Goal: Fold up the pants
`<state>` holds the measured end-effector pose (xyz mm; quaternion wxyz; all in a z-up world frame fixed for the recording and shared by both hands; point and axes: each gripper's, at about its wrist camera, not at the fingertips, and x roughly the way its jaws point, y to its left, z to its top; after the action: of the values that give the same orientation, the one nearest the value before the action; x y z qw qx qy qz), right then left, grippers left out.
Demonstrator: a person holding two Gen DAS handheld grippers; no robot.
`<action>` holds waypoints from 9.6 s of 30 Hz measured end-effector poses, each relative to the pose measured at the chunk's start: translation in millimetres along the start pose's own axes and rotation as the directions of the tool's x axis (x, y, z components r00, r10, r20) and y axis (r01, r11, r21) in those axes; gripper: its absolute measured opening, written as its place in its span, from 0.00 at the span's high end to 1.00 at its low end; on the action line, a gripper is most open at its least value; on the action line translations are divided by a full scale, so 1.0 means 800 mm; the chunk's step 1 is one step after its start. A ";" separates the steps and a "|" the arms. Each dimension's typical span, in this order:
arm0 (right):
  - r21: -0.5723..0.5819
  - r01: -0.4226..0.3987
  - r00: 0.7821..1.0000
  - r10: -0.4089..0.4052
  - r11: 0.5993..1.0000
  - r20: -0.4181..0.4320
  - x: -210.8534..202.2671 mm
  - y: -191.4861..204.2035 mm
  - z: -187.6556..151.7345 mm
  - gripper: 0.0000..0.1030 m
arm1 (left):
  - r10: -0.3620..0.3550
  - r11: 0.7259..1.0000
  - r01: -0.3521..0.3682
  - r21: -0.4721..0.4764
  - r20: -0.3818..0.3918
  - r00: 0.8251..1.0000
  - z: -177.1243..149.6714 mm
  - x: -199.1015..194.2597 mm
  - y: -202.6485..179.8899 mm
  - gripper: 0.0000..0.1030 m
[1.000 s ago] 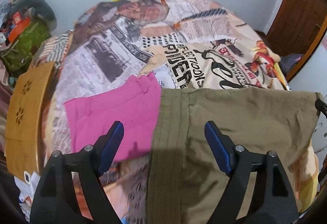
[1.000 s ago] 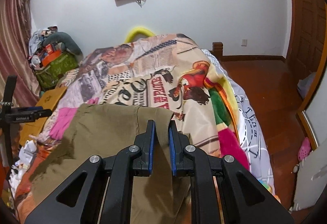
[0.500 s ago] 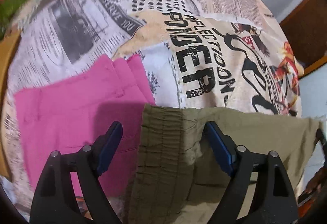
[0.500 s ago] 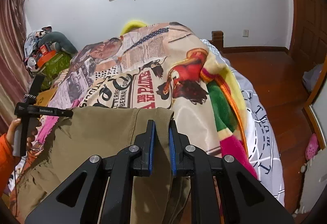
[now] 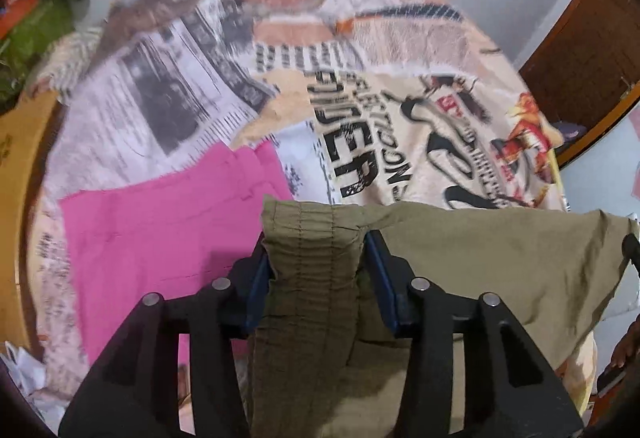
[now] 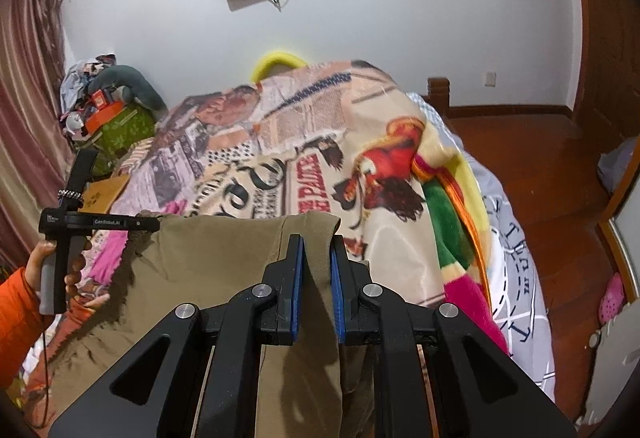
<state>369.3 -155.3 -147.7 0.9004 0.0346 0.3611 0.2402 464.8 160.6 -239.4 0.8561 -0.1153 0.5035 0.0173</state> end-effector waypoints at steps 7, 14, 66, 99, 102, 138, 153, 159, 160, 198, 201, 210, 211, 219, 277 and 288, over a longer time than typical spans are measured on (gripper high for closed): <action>-0.024 -0.001 0.998 0.002 1.000 0.056 -0.048 0.029 0.005 0.89 | -0.014 0.999 0.008 0.047 0.119 0.993 -0.029 -0.108 -0.008 0.60; -0.045 0.001 0.997 0.002 0.999 0.075 -0.100 0.053 -0.009 0.89 | -0.048 0.994 0.029 0.109 0.178 0.983 -0.096 -0.195 -0.020 0.60; 0.142 0.082 0.944 -0.031 0.986 -0.329 -0.118 0.054 -0.241 0.51 | -0.011 1.000 0.011 0.000 -0.049 0.999 -0.304 -0.132 0.036 0.20; 0.043 0.143 0.977 -0.134 0.989 -0.165 -0.101 0.027 -0.126 0.46 | 0.118 0.993 -0.116 -0.031 0.094 0.989 -0.196 -0.166 0.047 0.13; 0.035 0.140 0.978 -0.133 0.990 -0.160 -0.077 0.024 -0.113 0.46 | 0.124 0.992 -0.123 -0.008 0.079 0.989 -0.177 -0.146 0.043 0.13; 0.001 0.054 0.963 -0.051 0.999 -0.266 0.121 -0.027 -0.085 0.75 | 0.029 1.000 -0.028 0.012 -0.032 0.999 -0.175 -0.016 0.044 0.12; -0.054 0.254 0.952 -0.259 0.966 -0.161 0.102 -0.020 -0.048 0.95 | 0.253 0.966 -0.256 0.015 0.121 0.960 -0.172 -0.076 0.039 0.13; 0.005 0.150 0.975 -0.148 0.989 -0.167 0.053 -0.007 -0.029 0.55 | 0.203 0.979 -0.205 -0.002 0.155 0.967 -0.162 -0.123 0.047 0.13; -0.016 0.144 0.977 -0.144 0.989 -0.156 0.043 0.003 -0.027 0.46 | 0.186 0.982 -0.187 -0.007 0.160 0.969 -0.161 -0.130 0.047 0.12; -0.121 -0.139 0.848 0.055 0.983 -0.527 0.068 0.139 -0.146 0.17 | 0.167 0.967 -0.143 0.213 -0.096 0.981 -0.211 -0.053 -0.041 0.05; -0.118 -0.124 0.856 0.046 0.985 -0.515 0.049 0.136 -0.153 0.17 | 0.170 0.965 -0.149 0.216 -0.084 0.982 -0.221 -0.067 -0.042 0.05; -0.054 -0.073 0.872 0.037 0.996 -0.488 0.009 0.123 -0.172 0.17 | 0.172 0.969 -0.158 0.190 -0.058 0.983 -0.253 -0.105 -0.034 0.05; -0.052 -0.063 0.875 0.030 0.997 -0.482 0.003 0.121 -0.175 0.17 | 0.176 0.968 -0.163 0.190 -0.054 0.983 -0.257 -0.109 -0.033 0.05; -0.040 -0.024 0.894 0.003 0.999 -0.448 -0.037 0.112 -0.197 0.17 | 0.213 0.961 -0.205 0.186 -0.026 0.977 -0.288 -0.139 -0.023 0.03; -0.102 -0.138 0.904 0.083 0.985 -0.418 -0.003 0.191 -0.202 0.14 | -0.297 0.894 0.239 -0.378 -0.102 0.949 -0.291 -0.105 0.031 0.05; -0.086 -0.151 0.903 0.102 0.985 -0.418 -0.002 0.187 -0.203 0.13 | -0.342 0.872 0.288 -0.396 -0.072 0.937 -0.286 -0.105 0.019 0.09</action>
<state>199.3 -42.2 -231.2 0.7870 -0.0460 0.5252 0.3205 224.5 133.4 -276.1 0.7713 -0.3605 0.5235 -0.0338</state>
